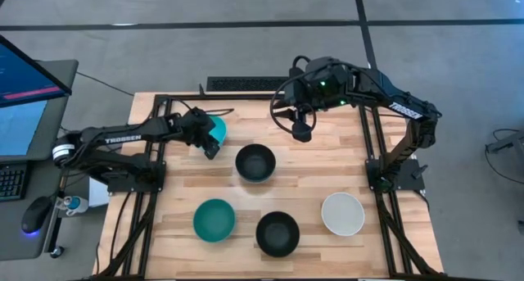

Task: Nest bowls inside each other
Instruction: Stack the light blue bowl on top of the black bowl, then stack the light blue bowl on top of the stacked black bowl

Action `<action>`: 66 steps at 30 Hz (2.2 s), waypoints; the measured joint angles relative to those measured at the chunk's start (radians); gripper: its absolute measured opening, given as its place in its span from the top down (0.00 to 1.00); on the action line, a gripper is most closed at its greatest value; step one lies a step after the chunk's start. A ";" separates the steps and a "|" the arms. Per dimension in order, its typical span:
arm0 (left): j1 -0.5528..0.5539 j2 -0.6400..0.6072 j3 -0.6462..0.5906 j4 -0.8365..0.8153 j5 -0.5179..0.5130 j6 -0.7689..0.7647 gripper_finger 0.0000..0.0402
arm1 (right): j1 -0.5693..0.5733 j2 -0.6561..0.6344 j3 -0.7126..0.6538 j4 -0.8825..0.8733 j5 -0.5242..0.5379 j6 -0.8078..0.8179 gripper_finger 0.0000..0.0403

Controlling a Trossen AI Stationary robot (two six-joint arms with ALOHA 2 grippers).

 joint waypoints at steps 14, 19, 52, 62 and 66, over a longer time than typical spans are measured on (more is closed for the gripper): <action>-0.013 0.141 0.000 0.117 -0.010 0.010 0.92 | 0.000 0.000 0.000 0.016 0.000 0.000 0.73; 0.002 0.141 0.000 0.118 -0.026 0.015 0.92 | 0.000 0.000 0.000 0.016 0.000 0.000 0.73; 0.083 0.139 0.197 -0.284 0.028 0.182 0.86 | 0.003 0.000 0.000 0.015 -0.004 -0.001 0.73; 0.077 0.154 0.197 -0.207 0.043 0.130 0.77 | 0.003 0.000 0.000 0.015 -0.004 -0.008 0.73; 0.064 0.200 0.197 -0.208 0.027 0.133 0.78 | 0.003 0.000 0.000 0.015 -0.004 -0.008 0.73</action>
